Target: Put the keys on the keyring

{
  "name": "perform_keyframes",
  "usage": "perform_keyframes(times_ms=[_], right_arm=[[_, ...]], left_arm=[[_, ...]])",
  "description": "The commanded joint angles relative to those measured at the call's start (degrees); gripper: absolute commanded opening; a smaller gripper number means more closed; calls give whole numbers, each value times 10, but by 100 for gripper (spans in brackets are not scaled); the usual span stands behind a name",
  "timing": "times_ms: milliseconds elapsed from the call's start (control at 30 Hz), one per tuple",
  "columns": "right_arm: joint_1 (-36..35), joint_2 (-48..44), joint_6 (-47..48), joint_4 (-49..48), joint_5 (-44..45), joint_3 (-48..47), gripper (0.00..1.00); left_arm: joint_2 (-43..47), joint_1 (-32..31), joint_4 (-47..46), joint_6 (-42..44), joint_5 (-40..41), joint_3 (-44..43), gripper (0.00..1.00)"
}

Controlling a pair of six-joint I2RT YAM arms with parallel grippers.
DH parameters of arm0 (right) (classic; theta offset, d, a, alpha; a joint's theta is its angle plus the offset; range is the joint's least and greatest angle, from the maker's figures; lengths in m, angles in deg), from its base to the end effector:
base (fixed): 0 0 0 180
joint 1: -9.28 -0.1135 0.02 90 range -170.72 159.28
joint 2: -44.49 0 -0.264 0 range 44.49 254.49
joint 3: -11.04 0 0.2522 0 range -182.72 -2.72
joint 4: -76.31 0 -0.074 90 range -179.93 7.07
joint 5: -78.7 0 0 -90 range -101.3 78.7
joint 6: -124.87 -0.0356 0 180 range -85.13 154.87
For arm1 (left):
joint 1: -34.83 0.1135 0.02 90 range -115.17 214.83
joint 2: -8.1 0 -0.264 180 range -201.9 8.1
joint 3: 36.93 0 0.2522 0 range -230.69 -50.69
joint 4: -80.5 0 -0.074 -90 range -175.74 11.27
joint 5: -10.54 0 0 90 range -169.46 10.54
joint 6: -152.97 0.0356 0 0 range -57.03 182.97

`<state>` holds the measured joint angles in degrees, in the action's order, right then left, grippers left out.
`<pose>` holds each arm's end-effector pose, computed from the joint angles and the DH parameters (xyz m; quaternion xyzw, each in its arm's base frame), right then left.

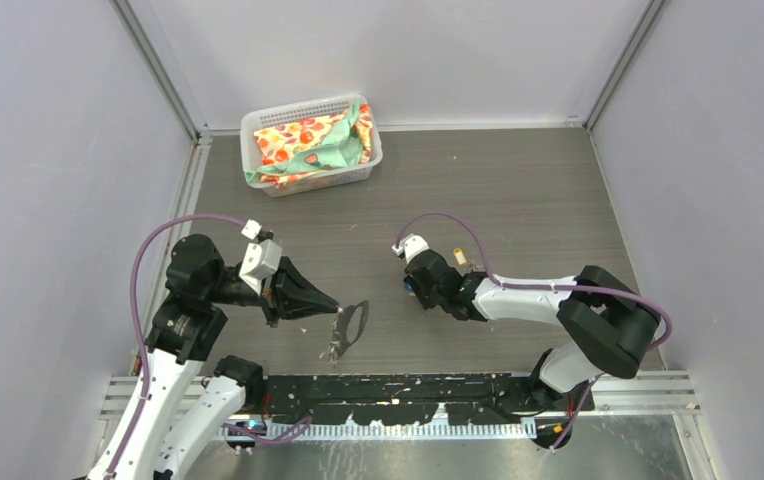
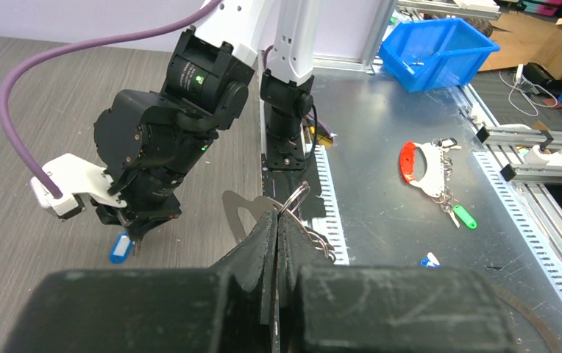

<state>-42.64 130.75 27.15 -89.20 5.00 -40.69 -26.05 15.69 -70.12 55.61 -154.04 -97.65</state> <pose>0.1815 0.2154 0.1523 -0.3029 0.8778 0.0571 0.3667 0.0931 -0.0686 0.3704 0.4747 0.5303 -0.5528 0.4334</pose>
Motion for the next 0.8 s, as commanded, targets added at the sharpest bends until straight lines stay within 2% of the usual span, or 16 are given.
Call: perform_keyframes(times_ms=[0, 367, 533, 667, 767], right_arm=[[6, -29, -2, -44, -9, 6, 1], [8, -136, -27, -66, -66, 30, 1], [8, -194, -39, -77, -146, 55, 1], [8, -195, -48, -106, -200, 64, 1], [8, -182, -46, -91, -244, 43, 1]], left_arm=[[-1, -1, -26, -12, -1, -8, 0], [1, -1, -31, -13, -4, -1, 0], [0, -1, -33, -12, -7, 2, 0], [0, -1, -33, -13, -6, 3, 0], [3, -1, -34, -13, -6, 4, 0]])
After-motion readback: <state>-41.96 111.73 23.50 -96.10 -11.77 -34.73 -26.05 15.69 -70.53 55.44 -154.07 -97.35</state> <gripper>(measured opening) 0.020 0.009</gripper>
